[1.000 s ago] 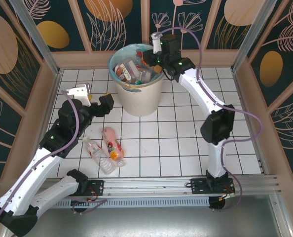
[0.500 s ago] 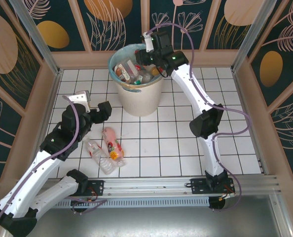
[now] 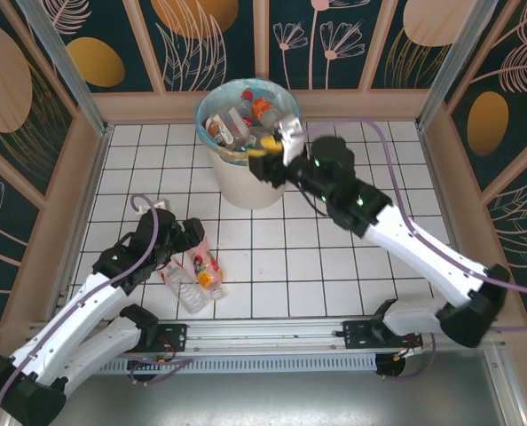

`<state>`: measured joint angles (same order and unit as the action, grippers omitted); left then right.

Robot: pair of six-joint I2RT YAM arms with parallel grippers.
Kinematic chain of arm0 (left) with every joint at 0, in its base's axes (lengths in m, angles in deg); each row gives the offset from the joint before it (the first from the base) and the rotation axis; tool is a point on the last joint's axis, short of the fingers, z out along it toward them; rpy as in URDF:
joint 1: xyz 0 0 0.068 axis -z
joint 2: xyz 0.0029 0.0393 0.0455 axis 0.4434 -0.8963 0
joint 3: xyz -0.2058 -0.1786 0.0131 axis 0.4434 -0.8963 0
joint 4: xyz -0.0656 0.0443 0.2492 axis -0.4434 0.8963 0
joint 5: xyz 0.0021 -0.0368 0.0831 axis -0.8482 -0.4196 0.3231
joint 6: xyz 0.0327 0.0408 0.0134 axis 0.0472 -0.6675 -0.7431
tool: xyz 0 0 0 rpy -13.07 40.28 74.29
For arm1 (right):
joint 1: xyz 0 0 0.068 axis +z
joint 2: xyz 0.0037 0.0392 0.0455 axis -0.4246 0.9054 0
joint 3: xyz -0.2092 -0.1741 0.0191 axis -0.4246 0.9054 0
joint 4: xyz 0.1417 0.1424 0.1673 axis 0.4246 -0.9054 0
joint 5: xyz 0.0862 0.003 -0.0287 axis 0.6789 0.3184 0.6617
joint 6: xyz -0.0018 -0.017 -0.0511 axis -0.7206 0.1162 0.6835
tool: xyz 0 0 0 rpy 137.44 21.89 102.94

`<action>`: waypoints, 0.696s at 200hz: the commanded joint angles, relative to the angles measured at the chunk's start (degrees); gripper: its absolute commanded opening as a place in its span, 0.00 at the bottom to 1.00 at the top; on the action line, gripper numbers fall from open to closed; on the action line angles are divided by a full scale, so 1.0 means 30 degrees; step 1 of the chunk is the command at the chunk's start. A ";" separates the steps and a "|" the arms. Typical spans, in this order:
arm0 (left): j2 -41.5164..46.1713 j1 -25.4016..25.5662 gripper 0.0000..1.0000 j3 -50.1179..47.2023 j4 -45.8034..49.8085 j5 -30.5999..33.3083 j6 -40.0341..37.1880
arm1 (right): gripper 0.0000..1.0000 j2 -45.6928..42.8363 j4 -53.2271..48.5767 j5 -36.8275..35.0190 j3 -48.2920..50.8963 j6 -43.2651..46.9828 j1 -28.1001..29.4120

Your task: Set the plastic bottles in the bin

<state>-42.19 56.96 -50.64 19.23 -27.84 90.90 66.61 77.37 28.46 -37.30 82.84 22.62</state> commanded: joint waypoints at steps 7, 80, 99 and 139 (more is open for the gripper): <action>-0.1017 -0.0107 0.88 -0.0722 -0.1342 -0.1275 0.0713 | 0.47 -0.1008 0.3773 0.1440 0.3611 -0.0819 0.0460; -0.3516 -0.0105 0.88 -0.2595 -0.3772 -0.2629 0.1184 | 0.48 -0.2220 0.2959 0.0071 0.5917 -0.1173 0.1545; -0.3801 -0.0120 0.88 -0.3124 -0.4552 -0.2924 0.1298 | 0.48 -0.2349 0.3547 -0.0396 0.6253 -0.0880 0.1530; -0.5150 -0.0107 0.88 -0.3490 -0.6249 -0.3092 0.1383 | 0.49 -0.1761 0.3821 0.0057 0.6087 -0.0855 0.1525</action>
<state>-55.44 56.96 -60.28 5.54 -36.06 94.11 61.00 85.24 28.81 -19.27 80.33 27.10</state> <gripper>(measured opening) 0.881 0.484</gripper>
